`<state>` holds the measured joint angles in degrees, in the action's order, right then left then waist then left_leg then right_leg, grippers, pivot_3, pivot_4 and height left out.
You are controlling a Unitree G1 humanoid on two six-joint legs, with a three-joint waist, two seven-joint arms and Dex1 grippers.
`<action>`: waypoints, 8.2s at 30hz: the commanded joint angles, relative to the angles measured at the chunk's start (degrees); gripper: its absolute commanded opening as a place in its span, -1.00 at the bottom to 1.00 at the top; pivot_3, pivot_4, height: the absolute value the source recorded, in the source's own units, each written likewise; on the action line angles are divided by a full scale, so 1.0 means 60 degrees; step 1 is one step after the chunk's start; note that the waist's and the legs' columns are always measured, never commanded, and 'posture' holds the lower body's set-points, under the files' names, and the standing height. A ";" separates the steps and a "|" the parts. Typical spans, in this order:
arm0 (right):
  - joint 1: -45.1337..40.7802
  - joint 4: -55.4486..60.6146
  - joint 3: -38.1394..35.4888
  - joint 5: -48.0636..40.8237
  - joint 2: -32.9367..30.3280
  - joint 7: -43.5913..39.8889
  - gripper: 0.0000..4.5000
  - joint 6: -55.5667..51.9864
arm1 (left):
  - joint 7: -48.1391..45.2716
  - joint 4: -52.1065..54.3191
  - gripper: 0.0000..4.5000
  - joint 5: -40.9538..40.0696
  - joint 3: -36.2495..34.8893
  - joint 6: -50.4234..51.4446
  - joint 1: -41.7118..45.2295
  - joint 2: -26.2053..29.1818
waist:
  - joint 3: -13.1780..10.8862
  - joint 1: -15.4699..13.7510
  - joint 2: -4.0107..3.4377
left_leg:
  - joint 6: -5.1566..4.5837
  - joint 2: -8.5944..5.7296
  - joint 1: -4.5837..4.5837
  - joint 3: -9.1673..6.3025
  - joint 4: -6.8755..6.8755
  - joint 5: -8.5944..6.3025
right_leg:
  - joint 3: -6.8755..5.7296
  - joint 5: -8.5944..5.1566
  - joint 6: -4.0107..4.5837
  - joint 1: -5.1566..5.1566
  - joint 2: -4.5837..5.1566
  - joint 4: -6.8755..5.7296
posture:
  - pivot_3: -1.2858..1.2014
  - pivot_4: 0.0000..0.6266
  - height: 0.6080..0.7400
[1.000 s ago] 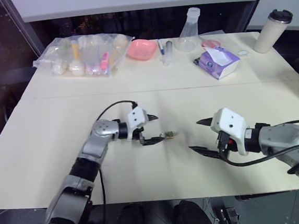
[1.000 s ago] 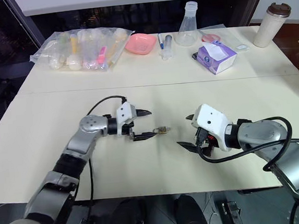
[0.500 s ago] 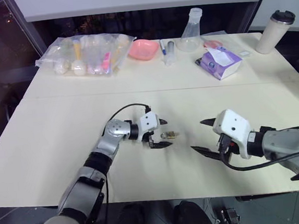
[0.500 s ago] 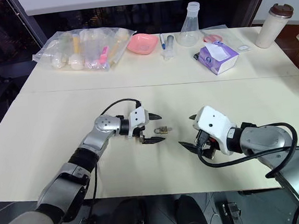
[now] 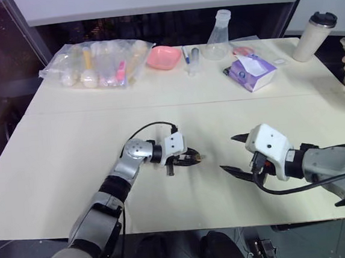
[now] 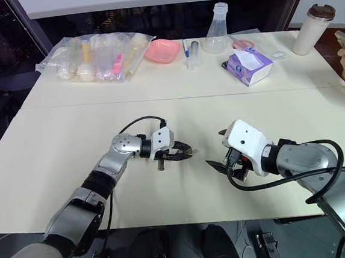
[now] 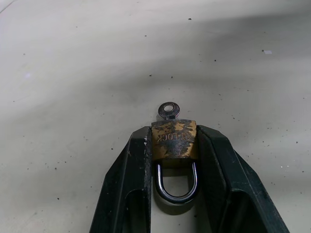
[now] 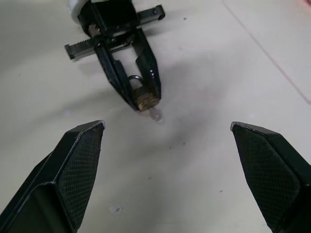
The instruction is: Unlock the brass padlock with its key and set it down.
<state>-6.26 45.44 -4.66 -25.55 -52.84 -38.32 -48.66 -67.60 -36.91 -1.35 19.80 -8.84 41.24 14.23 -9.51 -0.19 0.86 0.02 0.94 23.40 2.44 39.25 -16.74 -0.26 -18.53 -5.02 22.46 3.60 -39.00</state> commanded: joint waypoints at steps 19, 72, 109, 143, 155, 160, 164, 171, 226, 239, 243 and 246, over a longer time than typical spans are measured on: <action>-0.3822 -0.4804 0.4616 0.7391 0.1782 0.1040 0.93 0.8158 | -0.3098 0.2384 -0.66 -0.2252 -0.1748 0.3800 0.1568 0.3226 | -0.0012 0.0165 0.0018 | 0.0056 -0.0011 0.0033 0.0014 0.0001 0.0033 | -0.0004 -0.0003 -0.0004 0.0047 -0.0001 -0.0014 | 0.03 -0.52 0.62; -0.4542 -0.6169 0.4299 0.8868 0.3776 0.0469 0.62 0.9948 | -0.2896 0.1559 -0.66 -0.1890 -0.1620 0.2998 0.1850 0.2671 | -0.0012 0.0162 0.0018 | 0.0071 -0.0007 0.0031 0.0023 0.0004 0.0042 | 0.0001 -0.0003 -0.0004 0.0056 0.0000 -0.0036 | 0.03 -0.52 0.62; -0.5075 -0.6832 0.4078 0.8586 0.2976 0.0332 -0.98 1.1658 | -0.2722 0.3489 -0.66 -0.2110 -0.1629 0.2552 0.1163 0.3141 | -0.0013 0.0163 0.0017 | 0.0027 -0.0009 0.0032 0.0024 0.0002 0.0016 | 0.0000 -0.0003 -0.0004 0.0065 0.0001 -0.0043 | 0.03 -0.52 0.62; -0.5628 -0.8326 0.4017 0.9681 0.3175 0.2720 -0.96 1.6087 | -0.4015 0.3788 -0.66 -0.2916 -0.1623 0.4417 0.1773 0.3230 | -0.0013 0.0183 0.0017 | 0.0086 -0.0004 0.0030 0.0034 0.0004 0.0051 | 0.0007 -0.0003 -0.0003 0.0063 0.0001 -0.0042 | 0.03 -0.52 0.62; -0.5663 -0.8357 0.4036 0.9843 0.3190 0.2804 -1.00 1.6255 | -0.3788 0.3626 -0.44 -0.2774 -0.1605 0.4381 0.1751 0.3185 | -0.0013 0.0181 0.0018 | 0.0087 -0.0003 0.0030 0.0035 0.0004 0.0051 | 0.0008 -0.0003 -0.0004 0.0063 0.0001 -0.0042 | 0.03 -0.52 0.62; -0.5666 -0.8418 0.4007 0.9882 0.3217 0.2780 -1.00 1.6302 | -0.3641 0.3482 0.58 -0.2688 -0.1601 0.4418 0.1790 0.3214 | -0.0013 0.0185 0.0017 | 0.0087 -0.0003 0.0030 0.0034 0.0004 0.0051 | 0.0008 -0.0003 -0.0003 0.0063 0.0001 -0.0042 | 0.03 -0.52 0.62; -0.5624 -0.8470 0.3990 0.9882 0.3200 0.2746 -1.00 1.6284 | -0.3352 0.3317 0.99 -0.2691 -0.1839 0.4242 0.1835 0.3209 | -0.0013 0.0178 0.0018 | 0.0087 -0.0003 0.0030 0.0035 0.0004 0.0051 | 0.0008 -0.0003 -0.0003 0.0062 0.0002 -0.0042 | 0.03 -0.52 0.62; -0.5520 -0.8708 0.3929 0.9899 0.3025 0.2745 -1.00 1.6184 | -0.3037 0.3773 0.99 -0.3572 -0.2642 0.5414 0.2151 0.3573 | -0.0013 0.0196 0.0018 | 0.0087 -0.0003 0.0030 0.0035 0.0004 0.0051 | 0.0008 -0.0003 -0.0004 0.0063 0.0003 -0.0042 | 0.03 -0.52 0.62; -0.5288 -0.9863 0.4185 1.0312 0.3321 0.3110 -1.00 1.5776 | -0.1875 0.3913 -0.98 -0.2761 -0.2770 0.4281 -0.0616 0.5210 | -0.0013 0.0227 0.0017 | 0.0089 0.0003 0.0022 0.0036 -0.0003 0.0052 | 0.0012 -0.0003 -0.0003 0.0065 0.0000 -0.0048 | 0.03 -0.52 0.62; -0.5995 -1.2542 0.5436 1.2387 0.3668 0.4619 -1.00 1.5605 | -0.0803 0.5665 -0.98 -0.3160 -0.3221 0.4898 -0.1907 0.5206 | -0.0013 0.0268 0.0018 | 0.0091 0.0001 0.0021 0.0046 -0.0003 0.0053 | 0.0014 -0.0003 -0.0003 0.0071 0.0004 -0.0054 | 0.03 -0.52 0.62; -0.6027 -1.2645 0.5609 1.2511 0.3700 0.4661 -0.44 1.5484 | -0.0494 0.6151 -1.00 -0.3311 -0.3359 0.5127 -0.2397 0.5187 | -0.0013 0.0357 0.0018 | 0.0095 0.0006 0.0020 0.0041 -0.0008 0.0055 | 0.0018 -0.0003 -0.0003 0.0072 0.0001 -0.0058 | 0.03 -0.52 0.62; -0.5934 -1.2524 0.5700 1.2433 0.3584 0.4462 0.29 1.5458 | -0.0398 0.6265 -1.00 -0.3350 -0.3349 0.5184 -0.2491 0.5183 | -0.0012 0.0349 0.0020 | 0.0095 0.0002 0.0019 0.0042 -0.0006 0.0055 | 0.0018 -0.0003 -0.0003 0.0065 0.0006 -0.0057 | 0.03 -0.52 0.62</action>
<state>-41.58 -30.76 29.00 49.18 -30.96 -10.82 44.03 -70.40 -1.43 -20.62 1.21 22.16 26.14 44.89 -9.58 1.90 0.98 0.59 0.94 23.50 2.68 39.22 -16.41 -0.16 -18.55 -5.04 22.83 3.63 -39.33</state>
